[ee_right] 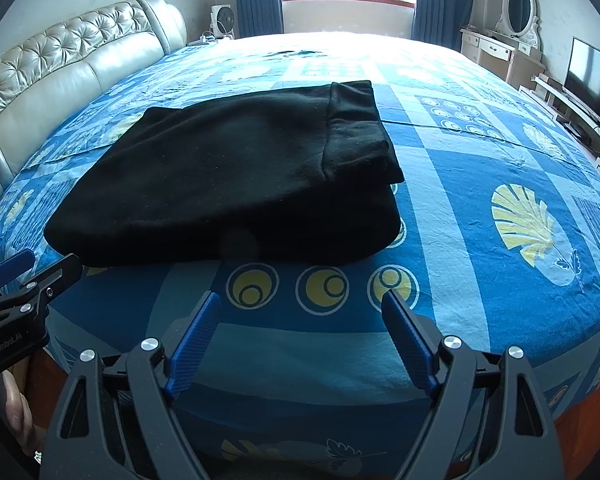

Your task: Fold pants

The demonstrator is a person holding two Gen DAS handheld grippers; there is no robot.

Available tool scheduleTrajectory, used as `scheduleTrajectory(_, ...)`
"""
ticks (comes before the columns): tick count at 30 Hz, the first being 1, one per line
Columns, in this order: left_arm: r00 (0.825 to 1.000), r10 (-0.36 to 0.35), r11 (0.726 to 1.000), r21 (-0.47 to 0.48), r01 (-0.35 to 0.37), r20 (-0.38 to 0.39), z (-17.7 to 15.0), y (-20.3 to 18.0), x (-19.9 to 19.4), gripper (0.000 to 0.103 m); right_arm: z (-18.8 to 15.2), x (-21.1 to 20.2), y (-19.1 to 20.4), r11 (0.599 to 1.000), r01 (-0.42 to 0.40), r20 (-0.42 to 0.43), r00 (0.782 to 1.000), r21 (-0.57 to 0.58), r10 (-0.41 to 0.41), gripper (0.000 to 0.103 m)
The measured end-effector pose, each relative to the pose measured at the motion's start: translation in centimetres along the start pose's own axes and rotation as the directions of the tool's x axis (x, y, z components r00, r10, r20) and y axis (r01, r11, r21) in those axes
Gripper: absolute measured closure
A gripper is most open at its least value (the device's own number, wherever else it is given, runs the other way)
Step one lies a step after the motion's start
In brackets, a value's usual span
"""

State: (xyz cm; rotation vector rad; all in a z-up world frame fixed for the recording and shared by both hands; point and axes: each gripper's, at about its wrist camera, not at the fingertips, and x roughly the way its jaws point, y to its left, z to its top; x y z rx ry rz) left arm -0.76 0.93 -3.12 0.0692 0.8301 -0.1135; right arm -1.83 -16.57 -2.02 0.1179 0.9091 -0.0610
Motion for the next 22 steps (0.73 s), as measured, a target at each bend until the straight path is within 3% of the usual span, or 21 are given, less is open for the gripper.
scheduleTrajectory(5,1.000,0.001,1.000,-0.004,-0.001,0.011,0.1,0.1,-0.1,0.002,0.0,0.1,-0.1,1.000,-0.003,-0.004,1.000,-0.006,0.003,0.021)
scheduleTrajectory(10,0.993,0.118,0.993,0.022,-0.118,-0.012,0.7,-0.4,-0.1,0.002,0.0,0.1,-0.1,1.000,-0.005,-0.006,1.000,-0.011,0.005,0.021)
scheduleTrajectory(12,0.999,0.045,0.999,0.031,-0.044,-0.015,1.0,-0.4,-0.4,0.002,0.0,0.1,-0.1,1.000,-0.010,-0.007,1.000,-0.011,0.010,0.021)
scheduleTrajectory(16,0.998,0.042,0.997,0.056,-0.044,0.036,2.1,0.0,-1.6,0.002,0.5,-1.2,-0.5,0.998,-0.057,0.033,0.998,-0.015,0.058,0.021)
scheduleTrajectory(19,0.999,0.035,0.997,0.062,-0.036,0.022,3.9,1.8,-1.2,0.002,2.4,-2.5,-1.6,0.992,-0.128,0.068,0.990,0.005,0.128,0.021)
scheduleTrajectory(22,0.997,0.067,0.998,0.006,-0.067,0.026,6.7,5.5,0.6,0.002,6.7,-3.2,-3.4,0.985,-0.174,0.117,0.978,0.013,0.172,0.021)
